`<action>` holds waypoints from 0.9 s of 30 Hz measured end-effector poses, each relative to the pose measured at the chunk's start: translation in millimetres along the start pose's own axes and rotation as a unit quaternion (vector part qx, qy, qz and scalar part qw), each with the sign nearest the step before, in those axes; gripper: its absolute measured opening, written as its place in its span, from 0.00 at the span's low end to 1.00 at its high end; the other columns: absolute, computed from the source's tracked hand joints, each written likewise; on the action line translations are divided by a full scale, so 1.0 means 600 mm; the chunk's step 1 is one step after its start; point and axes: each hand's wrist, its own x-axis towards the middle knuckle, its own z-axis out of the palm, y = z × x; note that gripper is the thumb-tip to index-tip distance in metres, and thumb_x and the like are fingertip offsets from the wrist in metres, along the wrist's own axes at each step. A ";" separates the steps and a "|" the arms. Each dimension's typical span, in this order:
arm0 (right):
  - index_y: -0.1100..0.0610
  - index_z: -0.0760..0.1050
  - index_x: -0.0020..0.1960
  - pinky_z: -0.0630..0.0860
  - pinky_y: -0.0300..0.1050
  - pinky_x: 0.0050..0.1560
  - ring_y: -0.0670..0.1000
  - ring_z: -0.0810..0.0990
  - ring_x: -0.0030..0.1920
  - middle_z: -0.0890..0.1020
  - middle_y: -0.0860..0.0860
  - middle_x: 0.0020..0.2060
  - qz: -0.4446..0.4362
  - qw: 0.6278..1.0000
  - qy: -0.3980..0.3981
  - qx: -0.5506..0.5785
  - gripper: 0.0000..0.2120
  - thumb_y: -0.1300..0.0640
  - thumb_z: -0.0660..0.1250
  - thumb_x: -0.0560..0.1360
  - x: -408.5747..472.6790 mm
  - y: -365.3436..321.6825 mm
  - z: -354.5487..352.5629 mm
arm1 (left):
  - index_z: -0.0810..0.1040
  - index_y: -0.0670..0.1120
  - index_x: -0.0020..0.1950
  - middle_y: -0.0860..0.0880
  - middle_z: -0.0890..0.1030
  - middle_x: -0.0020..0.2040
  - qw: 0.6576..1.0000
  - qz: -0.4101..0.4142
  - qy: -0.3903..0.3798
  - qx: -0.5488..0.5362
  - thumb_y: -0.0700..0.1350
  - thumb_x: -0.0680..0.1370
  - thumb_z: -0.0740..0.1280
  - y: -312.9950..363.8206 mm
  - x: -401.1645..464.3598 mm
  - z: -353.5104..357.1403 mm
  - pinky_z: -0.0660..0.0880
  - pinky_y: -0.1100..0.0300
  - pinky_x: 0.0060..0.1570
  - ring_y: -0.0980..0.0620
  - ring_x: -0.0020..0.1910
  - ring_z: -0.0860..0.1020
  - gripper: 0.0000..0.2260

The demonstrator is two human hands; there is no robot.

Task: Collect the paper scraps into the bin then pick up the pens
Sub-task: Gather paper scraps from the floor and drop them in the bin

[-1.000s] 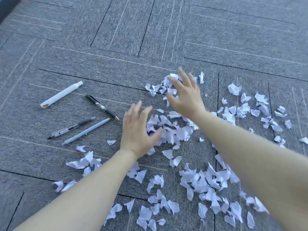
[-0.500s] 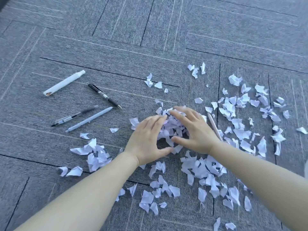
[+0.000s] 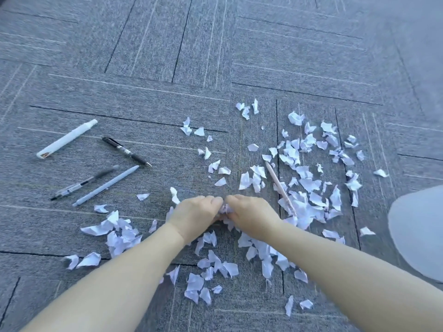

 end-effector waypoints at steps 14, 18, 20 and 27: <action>0.51 0.72 0.34 0.67 0.40 0.26 0.44 0.69 0.24 0.74 0.43 0.23 0.333 0.724 0.520 0.308 0.17 0.49 0.62 0.80 -0.306 0.172 -0.390 | 0.62 0.44 0.33 0.55 0.60 0.24 0.839 0.029 0.165 -0.518 0.47 0.79 0.63 0.432 0.352 -0.305 0.57 0.58 0.27 0.54 0.26 0.57 0.17; 0.55 0.72 0.34 0.74 0.49 0.35 0.58 0.77 0.31 0.80 0.53 0.29 0.425 0.644 0.587 0.245 0.19 0.47 0.60 0.80 -0.441 0.249 -0.425 | 0.61 0.49 0.30 0.55 0.63 0.20 0.804 0.048 0.094 -0.585 0.44 0.77 0.64 0.616 0.423 -0.313 0.59 0.58 0.28 0.54 0.24 0.60 0.18; 0.53 0.70 0.31 0.72 0.48 0.37 0.57 0.77 0.32 0.78 0.50 0.27 0.471 0.618 0.588 0.224 0.19 0.49 0.59 0.80 -0.487 0.278 -0.417 | 0.64 0.48 0.28 0.54 0.66 0.21 0.815 0.025 0.065 -0.575 0.43 0.76 0.64 0.683 0.452 -0.291 0.62 0.58 0.30 0.53 0.25 0.64 0.17; 0.53 0.66 0.28 0.73 0.47 0.35 0.55 0.73 0.29 0.73 0.44 0.19 0.558 0.548 0.522 0.340 0.19 0.53 0.61 0.77 -0.546 0.344 -0.346 | 0.73 0.44 0.32 0.45 0.75 0.28 0.887 -0.042 -0.124 -0.442 0.47 0.78 0.59 0.769 0.498 -0.222 0.74 0.57 0.32 0.39 0.34 0.78 0.15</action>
